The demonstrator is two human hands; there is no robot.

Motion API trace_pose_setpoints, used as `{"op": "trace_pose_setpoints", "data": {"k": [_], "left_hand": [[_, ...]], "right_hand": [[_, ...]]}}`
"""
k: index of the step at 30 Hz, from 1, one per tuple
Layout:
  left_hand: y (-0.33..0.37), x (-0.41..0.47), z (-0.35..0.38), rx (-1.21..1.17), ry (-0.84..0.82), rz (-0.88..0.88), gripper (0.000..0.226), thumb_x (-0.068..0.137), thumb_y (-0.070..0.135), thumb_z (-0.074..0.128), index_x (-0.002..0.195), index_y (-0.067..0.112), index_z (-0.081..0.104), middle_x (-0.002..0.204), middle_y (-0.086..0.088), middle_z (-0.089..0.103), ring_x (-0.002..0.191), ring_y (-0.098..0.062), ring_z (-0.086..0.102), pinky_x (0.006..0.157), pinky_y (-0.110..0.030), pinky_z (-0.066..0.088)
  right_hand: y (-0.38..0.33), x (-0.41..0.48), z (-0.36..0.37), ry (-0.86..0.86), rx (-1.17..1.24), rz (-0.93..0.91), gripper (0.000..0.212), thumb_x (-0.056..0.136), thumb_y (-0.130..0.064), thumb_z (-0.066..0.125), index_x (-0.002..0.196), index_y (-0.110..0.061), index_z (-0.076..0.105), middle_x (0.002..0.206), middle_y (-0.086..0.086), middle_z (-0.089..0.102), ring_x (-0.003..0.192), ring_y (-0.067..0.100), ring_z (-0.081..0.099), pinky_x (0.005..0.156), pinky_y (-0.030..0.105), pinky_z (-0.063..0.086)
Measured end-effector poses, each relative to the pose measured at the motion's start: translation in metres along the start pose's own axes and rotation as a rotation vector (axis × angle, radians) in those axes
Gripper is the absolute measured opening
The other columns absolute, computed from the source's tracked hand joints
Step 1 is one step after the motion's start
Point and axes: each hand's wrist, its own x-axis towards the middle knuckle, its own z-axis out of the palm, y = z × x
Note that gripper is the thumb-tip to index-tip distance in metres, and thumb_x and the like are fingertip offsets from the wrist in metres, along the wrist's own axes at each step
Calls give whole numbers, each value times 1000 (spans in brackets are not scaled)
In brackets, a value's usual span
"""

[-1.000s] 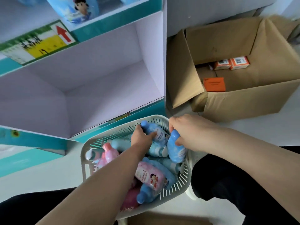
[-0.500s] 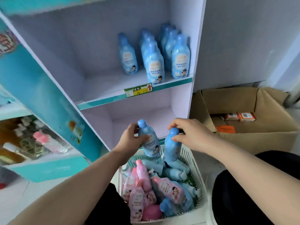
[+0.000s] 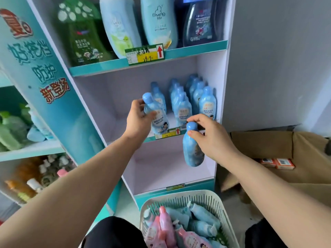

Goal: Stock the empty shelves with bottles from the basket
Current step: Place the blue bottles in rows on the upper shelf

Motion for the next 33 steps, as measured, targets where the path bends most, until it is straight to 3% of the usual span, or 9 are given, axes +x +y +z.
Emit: {"op": "trace_pose_setpoints", "data": {"k": [5, 8, 13, 16, 18, 22, 33], "left_hand": [[-17, 42, 17, 196, -44, -5, 39, 90, 6, 61, 124, 19, 46, 121, 6, 56, 112, -21, 57, 99, -43, 48], [-28, 52, 24, 243, -69, -31, 42, 92, 6, 58, 129, 17, 43, 118, 11, 53, 111, -20, 55, 100, -42, 47], [-37, 59, 29, 269, -135, -32, 42, 94, 6, 54, 132, 16, 40, 119, 7, 53, 111, -21, 56, 101, -43, 47], [-32, 56, 30, 331, -158, 72, 64, 90, 8, 62, 143, 18, 29, 136, 1, 46, 125, -19, 47, 105, -35, 42], [-36, 58, 28, 456, -121, 147, 80, 82, 6, 70, 145, 27, 24, 140, -2, 38, 118, -15, 46, 99, -29, 41], [-39, 60, 26, 586, -103, 192, 82, 78, -6, 66, 139, 37, 30, 126, -2, 40, 97, -14, 48, 81, -24, 40], [-45, 91, 37, 577, -100, 166, 88, 76, -15, 56, 140, 40, 29, 126, -2, 40, 96, -17, 47, 77, -23, 39]], "right_hand": [[16, 17, 2, 37, 37, 28, 26, 86, -18, 64, 111, -25, 61, 108, -9, 65, 102, 12, 58, 84, 29, 47], [25, 23, 5, 20, 45, 41, 26, 87, -19, 64, 112, -27, 61, 107, -11, 65, 98, 9, 57, 79, 25, 45], [36, 30, 9, 7, 43, 46, 27, 86, -20, 65, 112, -27, 61, 107, -11, 65, 101, 10, 58, 84, 29, 48], [36, 30, 11, 21, 57, 52, 25, 86, -20, 65, 110, -26, 61, 107, -11, 65, 101, 11, 58, 85, 31, 49], [35, 39, 21, -4, 53, 53, 25, 86, -20, 65, 109, -27, 60, 107, -11, 65, 101, 9, 58, 83, 28, 47], [33, 47, 32, -14, 61, 55, 25, 86, -19, 66, 109, -27, 60, 105, -12, 64, 99, 8, 58, 78, 24, 44], [39, 52, 32, -11, 83, 57, 25, 85, -19, 66, 108, -28, 61, 105, -11, 66, 99, 9, 59, 83, 30, 49]]}}
